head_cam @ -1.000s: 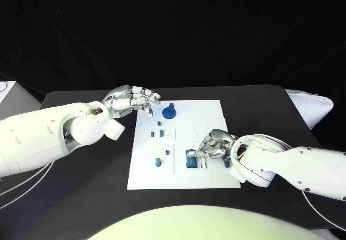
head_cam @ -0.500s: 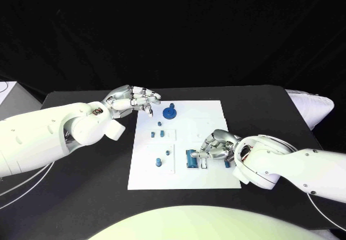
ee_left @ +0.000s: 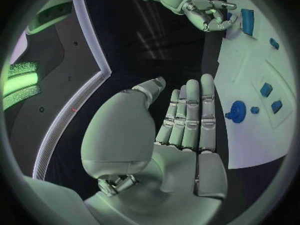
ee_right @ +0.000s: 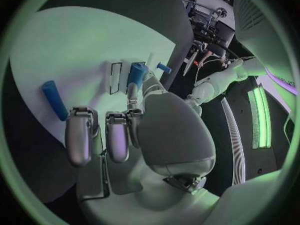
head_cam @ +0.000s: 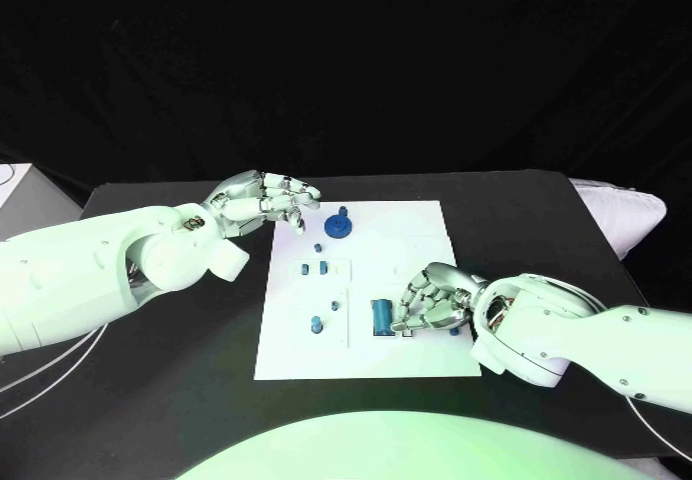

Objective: Assemble the parts on the task board

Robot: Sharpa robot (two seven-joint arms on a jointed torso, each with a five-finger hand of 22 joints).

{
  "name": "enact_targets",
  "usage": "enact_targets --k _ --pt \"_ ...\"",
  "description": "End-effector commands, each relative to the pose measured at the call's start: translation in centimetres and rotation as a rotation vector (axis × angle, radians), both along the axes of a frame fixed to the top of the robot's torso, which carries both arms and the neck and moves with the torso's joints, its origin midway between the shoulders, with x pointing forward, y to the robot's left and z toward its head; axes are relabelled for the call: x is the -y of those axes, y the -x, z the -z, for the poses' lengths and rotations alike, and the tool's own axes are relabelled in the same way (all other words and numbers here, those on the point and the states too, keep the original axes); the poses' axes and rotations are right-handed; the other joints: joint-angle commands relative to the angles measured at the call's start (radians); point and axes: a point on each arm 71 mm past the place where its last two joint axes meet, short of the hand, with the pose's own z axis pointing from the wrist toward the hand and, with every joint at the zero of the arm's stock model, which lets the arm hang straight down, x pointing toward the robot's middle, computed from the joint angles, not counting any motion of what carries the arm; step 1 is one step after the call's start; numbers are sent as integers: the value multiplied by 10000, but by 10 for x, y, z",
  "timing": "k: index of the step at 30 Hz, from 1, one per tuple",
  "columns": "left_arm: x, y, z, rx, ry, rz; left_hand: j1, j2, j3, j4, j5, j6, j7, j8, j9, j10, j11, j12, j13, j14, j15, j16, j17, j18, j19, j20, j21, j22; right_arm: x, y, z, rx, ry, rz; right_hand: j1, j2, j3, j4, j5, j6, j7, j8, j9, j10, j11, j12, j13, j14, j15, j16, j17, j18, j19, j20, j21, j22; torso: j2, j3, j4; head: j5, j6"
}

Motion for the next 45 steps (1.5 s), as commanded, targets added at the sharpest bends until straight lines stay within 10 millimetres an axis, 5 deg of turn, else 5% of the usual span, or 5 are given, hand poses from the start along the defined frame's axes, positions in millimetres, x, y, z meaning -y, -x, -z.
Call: enact_targets --k 1,25,38,41,45 --pt "3 1 -1 37 128 239 -15 78 -37 90 -29 6 18 19 17 -73 5 -27 29 -66 14 -52 -19 51 -32 38 -66 -26 -3 4 3 235 239 -617 127 16 102 50 83 54 -22 76 26 185 -80 87 1556 839 -80 -32 1777 -136 623 -73 78 1988 5 -5 9 -8 2" --pt "1 2 -1 5 94 249 -7 88 -41 97 -29 8 14 25 19 -72 2 -24 33 -66 13 -54 -19 52 -30 38 -72 -29 -3 4 15 311 689 281 -310 301 436 409 321 150 -159 314 140 463 -207 436 1870 882 -196 48 1912 -212 745 -192 449 2161 8 2 6 18 2" --pt "1 2 0 -6 81 265 -7 88 -41 97 -29 8 14 25 19 -72 2 -24 33 -66 13 -54 -19 52 -30 38 -72 -29 -2 6 14 172 456 29 -373 85 415 368 303 87 -155 334 157 381 -207 309 1774 871 -200 21 1866 -195 722 -201 360 2131 3 1 6 3 2" --pt "1 2 0 -4 82 263 -7 88 -41 97 -29 8 14 25 19 -72 2 -24 33 -66 13 -54 -19 52 -30 38 -72 -29 1 8 13 56 17 -145 -346 13 490 368 307 -159 -49 221 113 204 -129 54 1579 865 -148 8 1850 -179 695 -176 269 2101 1 1 6 -5 2" --pt "1 2 0 1 82 256 -7 88 -41 97 -29 8 14 25 19 -72 2 -24 33 -66 13 -54 -19 52 -30 38 -72 -29 9 11 6 -24 -581 -384 -173 -2 743 335 179 -787 308 -346 -142 106 174 -55 1514 861 100 5 1850 -159 651 4 125 2060 0 5 7 -44 2"
